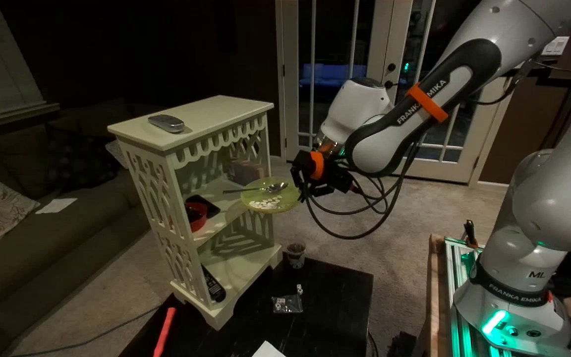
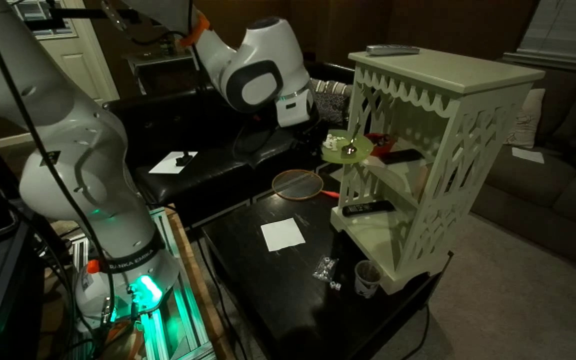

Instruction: Put the yellow bowl in the top shelf

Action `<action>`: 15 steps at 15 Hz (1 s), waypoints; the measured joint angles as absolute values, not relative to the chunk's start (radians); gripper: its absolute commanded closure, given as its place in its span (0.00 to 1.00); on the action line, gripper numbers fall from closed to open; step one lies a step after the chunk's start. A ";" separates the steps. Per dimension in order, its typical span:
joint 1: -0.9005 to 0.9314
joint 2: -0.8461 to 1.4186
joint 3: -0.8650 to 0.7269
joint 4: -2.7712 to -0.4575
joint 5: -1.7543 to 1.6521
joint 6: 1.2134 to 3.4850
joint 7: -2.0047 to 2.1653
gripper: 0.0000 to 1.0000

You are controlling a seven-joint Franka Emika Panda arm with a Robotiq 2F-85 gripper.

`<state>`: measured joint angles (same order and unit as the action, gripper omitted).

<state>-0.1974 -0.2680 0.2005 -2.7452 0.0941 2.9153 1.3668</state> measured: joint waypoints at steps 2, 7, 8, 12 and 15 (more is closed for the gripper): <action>-0.192 -0.262 0.194 -2.746 0.094 2.915 1.365 0.99; -0.190 -0.222 0.194 -2.743 0.091 2.956 1.365 0.99; -0.192 -0.196 0.198 -2.738 0.090 2.985 1.365 0.99; -0.245 -0.069 0.237 -2.680 -0.004 3.084 1.410 0.99; -0.309 0.009 0.241 -2.600 -0.162 3.096 1.501 0.99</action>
